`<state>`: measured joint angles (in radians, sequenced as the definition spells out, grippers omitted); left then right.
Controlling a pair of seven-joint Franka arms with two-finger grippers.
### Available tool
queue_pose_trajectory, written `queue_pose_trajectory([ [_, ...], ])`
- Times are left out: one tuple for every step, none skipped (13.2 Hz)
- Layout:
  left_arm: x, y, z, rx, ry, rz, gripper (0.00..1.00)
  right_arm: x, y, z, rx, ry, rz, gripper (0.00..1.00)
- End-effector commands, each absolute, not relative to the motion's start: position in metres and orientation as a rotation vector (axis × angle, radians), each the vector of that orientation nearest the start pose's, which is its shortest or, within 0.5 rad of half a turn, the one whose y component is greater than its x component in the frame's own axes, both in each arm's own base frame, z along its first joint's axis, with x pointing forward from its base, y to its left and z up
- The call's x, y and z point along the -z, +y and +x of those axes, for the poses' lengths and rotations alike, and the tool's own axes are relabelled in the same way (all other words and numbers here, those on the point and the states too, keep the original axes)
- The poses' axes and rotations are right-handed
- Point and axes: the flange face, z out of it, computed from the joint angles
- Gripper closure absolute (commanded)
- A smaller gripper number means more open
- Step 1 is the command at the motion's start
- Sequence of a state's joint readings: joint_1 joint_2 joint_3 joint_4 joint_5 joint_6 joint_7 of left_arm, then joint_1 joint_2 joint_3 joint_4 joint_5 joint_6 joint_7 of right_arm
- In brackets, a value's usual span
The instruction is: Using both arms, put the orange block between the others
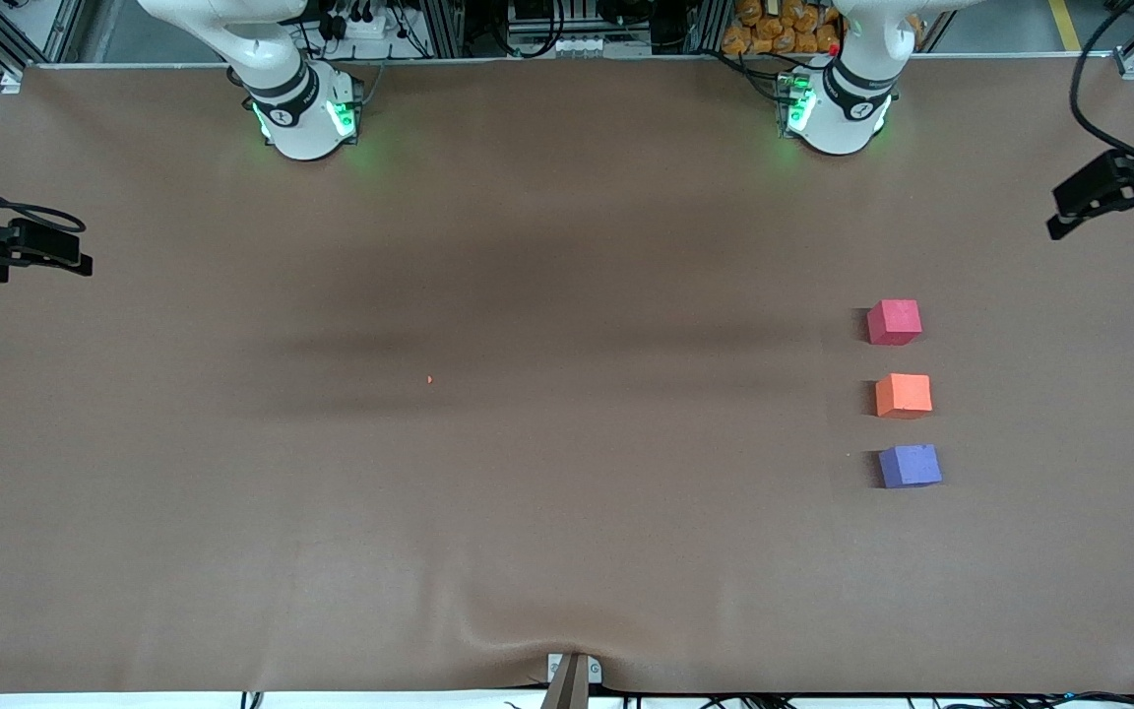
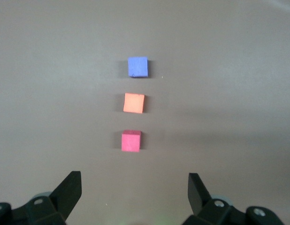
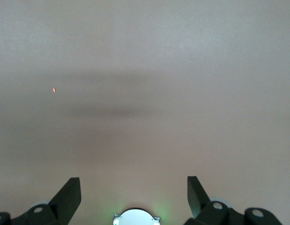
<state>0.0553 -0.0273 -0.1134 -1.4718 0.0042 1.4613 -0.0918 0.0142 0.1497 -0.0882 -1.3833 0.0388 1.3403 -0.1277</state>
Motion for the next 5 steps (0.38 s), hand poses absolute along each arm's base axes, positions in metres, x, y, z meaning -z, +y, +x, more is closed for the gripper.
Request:
queue_pose_trajectory([
  [-0.675, -0.035, 0.502, 0.008, -0.088, -3.146, 0.0, -0.602, -0.024, 0.574, -0.338, -0.105, -3.085, 0.0],
  [-0.676, -0.036, 0.495, 0.006, -0.086, -3.145, 0.0, -0.601, -0.021, 0.575, -0.343, -0.115, -3.085, 0.0],
  [-0.678, -0.029, 0.498, 0.013, -0.09, -3.146, 0.0, -0.6, -0.019, 0.576, -0.345, -0.117, -3.085, 0.0],
  [-0.683, -0.013, 0.499, 0.03, -0.13, -3.151, 0.0, -0.599, -0.02, 0.576, -0.348, -0.108, -3.086, 0.0],
  [-0.683, -0.013, 0.5, 0.03, -0.126, -3.152, 0.0, -0.596, -0.021, 0.576, -0.357, -0.105, -3.084, 0.0],
])
